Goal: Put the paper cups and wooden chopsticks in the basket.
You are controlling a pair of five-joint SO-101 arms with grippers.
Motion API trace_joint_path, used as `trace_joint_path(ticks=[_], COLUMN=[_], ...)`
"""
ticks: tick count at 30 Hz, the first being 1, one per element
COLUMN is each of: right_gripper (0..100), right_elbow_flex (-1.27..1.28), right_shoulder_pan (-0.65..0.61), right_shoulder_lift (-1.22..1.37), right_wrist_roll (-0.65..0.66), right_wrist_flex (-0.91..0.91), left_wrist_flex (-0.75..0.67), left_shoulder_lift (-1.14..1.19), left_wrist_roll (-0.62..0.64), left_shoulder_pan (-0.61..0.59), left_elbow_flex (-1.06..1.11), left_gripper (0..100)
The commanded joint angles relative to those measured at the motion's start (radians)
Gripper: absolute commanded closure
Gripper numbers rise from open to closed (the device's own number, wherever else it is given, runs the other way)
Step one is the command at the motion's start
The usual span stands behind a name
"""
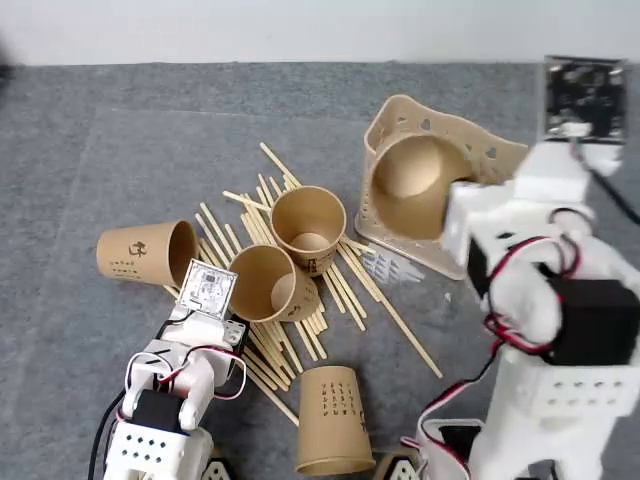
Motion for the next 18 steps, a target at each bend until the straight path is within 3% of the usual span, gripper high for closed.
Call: trace_joint_path(ticks=[1,6,13,18], right_gripper=[98.9,98.9,98.9,98.8], right_elbow_flex=[-0.051,-0.051,-0.051,-0.051], right_shoulder_pan=[0.105,0.2,0.214,0.251], right_shoulder_lift=[0.045,0.165,0.255,0.289], right_wrist_roll=[0.029,0.029,0.028,0.025], right_wrist_flex=[-0.065,-0.097,-0.007,-0.038], left_wrist_flex=[0.003,0.003,0.003,0.003], left_shoulder_lift=[-0.009,-0.009,-0.009,-0.009], left_wrist_roll=[-0.008,-0.008,-0.008,-0.008], left_shoulder_pan=[0.005,0.005,0.005,0.005], left_elbow_flex=[-0.007,-0.007,-0.007,-0.007], left_gripper=[89,89,89,89])
